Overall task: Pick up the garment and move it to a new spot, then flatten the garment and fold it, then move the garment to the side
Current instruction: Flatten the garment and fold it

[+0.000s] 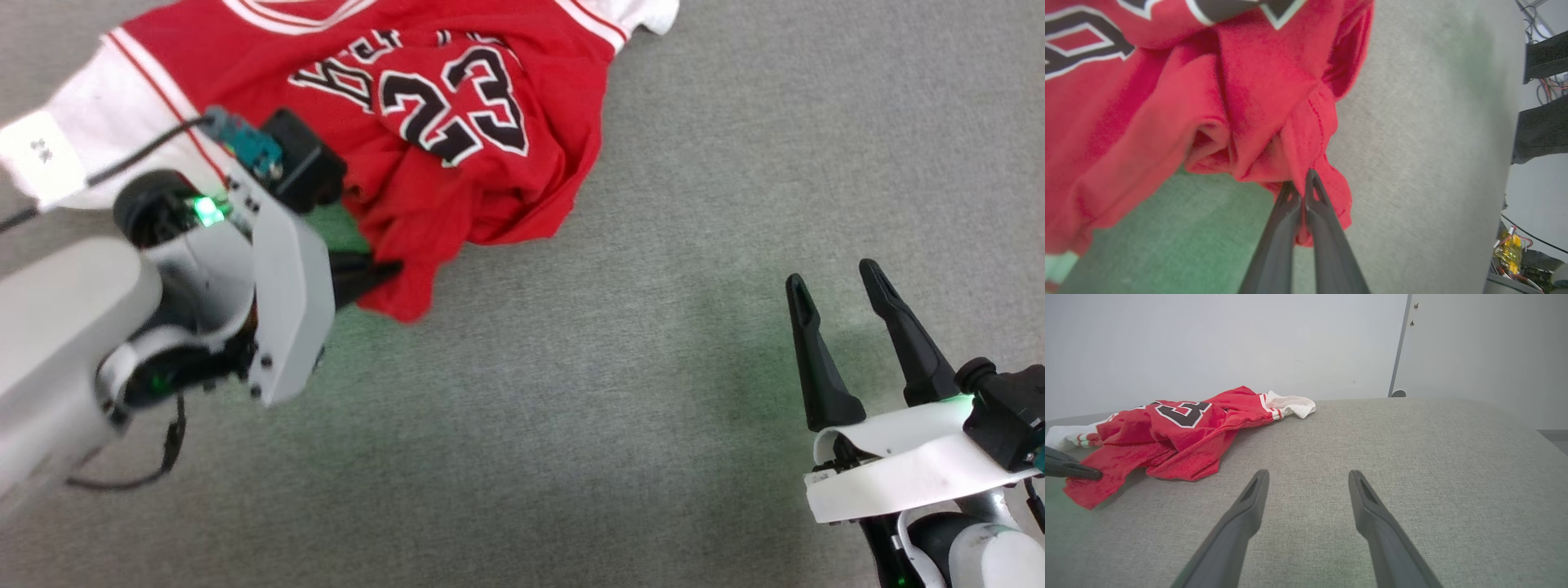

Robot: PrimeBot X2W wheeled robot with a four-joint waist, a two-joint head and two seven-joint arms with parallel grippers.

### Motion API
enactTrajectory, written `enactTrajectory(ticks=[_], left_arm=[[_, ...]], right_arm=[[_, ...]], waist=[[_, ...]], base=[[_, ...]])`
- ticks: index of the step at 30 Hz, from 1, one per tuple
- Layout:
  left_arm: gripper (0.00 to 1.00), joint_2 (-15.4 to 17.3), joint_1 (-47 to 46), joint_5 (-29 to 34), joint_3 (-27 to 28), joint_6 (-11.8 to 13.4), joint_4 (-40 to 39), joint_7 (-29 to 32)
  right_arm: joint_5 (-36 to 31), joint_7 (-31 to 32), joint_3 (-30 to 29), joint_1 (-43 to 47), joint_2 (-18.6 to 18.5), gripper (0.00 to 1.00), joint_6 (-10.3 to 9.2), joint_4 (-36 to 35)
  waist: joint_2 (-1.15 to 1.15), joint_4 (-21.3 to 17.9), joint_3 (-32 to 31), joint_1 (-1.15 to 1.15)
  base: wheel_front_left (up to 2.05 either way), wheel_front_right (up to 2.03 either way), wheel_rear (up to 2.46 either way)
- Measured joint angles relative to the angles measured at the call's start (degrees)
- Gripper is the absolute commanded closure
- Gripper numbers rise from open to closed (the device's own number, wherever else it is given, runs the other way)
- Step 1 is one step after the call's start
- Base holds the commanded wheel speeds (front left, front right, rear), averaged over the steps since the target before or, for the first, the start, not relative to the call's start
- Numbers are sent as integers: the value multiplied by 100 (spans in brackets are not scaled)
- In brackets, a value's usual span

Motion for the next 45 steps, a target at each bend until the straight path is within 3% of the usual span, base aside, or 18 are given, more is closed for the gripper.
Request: enactTrajectory(ticks=[8, 16, 25, 30, 32, 33, 34, 41, 45], left_arm=[[100, 873, 477, -71, 0, 0, -1737, -141], [100, 1464, 1366, 214, -4, 0, -3011, -352], [100, 1897, 2457, 625, -1, 1, -3840, -379], [100, 1915, 2773, 800, -10, 0, -3965, -465], [78, 1839, 2764, 838, -3, 0, -3869, -715], [55, 1820, 2763, 878, -4, 0, -3787, -811], [0, 1795, 2758, 915, 1, 0, -3671, -995], [0, 1738, 2898, 744, 231, 1, -2966, -2409], [0, 1735, 3095, 524, 526, 198, -2541, -3439]], right_arm=[[-85, 229, -120, -12, 1, 0, 0, -26], [-200, 488, -218, -26, 1, 0, 0, -219], [-288, 739, -312, 24, 1, 0, 0, -489], [-350, 884, -332, 27, 1, 0, 0, -588], [-389, 940, -326, 27, 2, 0, 0, -601], [-402, 981, -324, 25, 1, 0, 0, -600], [-426, 1017, -322, 24, 1, 0, 0, -601], [-832, 1582, -191, -102, 2, 0, 0, -621], [-1103, 2082, 9, -405, -211, 0, 0, -564]], waist=[[0, 289, -247, 0], [0, 567, -438, 0], [0, 776, -467, 0], [0, 873, -439, 0], [0, 912, -436, 0], [0, 930, -438, 0], [0, 949, -444, 0], [0, 1110, -504, 0], [0, 1270, -525, 0]], base=[[0, 0, 0], [0, 0, 0], [0, 0, 0], [0, 0, 0], [0, 0, 0], [0, 0, 0], [0, 0, 0], [0, 0, 0], [0, 0, 0]])
